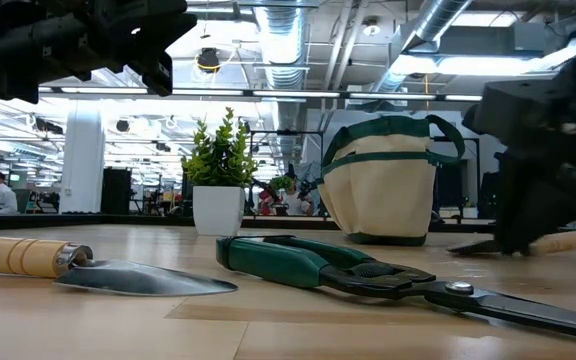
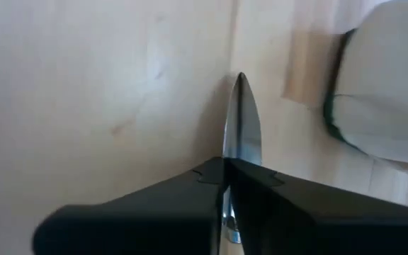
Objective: Pick & Place Garden tools in Gardening bag
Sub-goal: Put the top brown trowel into the white gardening bag
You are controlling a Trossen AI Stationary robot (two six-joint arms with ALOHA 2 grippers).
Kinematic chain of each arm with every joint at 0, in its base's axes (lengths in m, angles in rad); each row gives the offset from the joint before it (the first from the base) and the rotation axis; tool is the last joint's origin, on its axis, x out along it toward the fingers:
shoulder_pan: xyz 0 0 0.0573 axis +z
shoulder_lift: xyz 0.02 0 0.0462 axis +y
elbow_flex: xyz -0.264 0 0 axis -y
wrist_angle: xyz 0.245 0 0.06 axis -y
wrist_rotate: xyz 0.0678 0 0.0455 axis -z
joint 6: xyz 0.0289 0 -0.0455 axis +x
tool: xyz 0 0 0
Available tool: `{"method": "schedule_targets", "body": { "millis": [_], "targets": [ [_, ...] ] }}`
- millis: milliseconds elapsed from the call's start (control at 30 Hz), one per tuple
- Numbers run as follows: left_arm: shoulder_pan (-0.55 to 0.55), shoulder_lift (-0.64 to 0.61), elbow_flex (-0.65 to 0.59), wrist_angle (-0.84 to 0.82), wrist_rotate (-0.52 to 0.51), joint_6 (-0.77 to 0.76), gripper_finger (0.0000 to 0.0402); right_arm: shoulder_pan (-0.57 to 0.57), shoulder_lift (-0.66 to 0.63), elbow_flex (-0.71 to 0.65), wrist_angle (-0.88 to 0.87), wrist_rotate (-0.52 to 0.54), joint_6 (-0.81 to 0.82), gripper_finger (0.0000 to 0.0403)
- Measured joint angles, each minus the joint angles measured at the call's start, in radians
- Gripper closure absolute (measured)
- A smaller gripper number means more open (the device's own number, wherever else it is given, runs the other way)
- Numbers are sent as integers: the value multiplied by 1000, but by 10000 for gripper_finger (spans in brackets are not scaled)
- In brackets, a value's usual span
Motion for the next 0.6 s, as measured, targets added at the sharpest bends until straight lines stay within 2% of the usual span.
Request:
{"method": "schedule_targets", "body": {
  "millis": [367,600],
  "targets": [
    [0,0,0,0,0,0,325,-15,-10,0,-7,3,10,401],
    [0,0,0,0,0,0,325,-15,-74,31,-65,-29,35,402]
  ]
}}
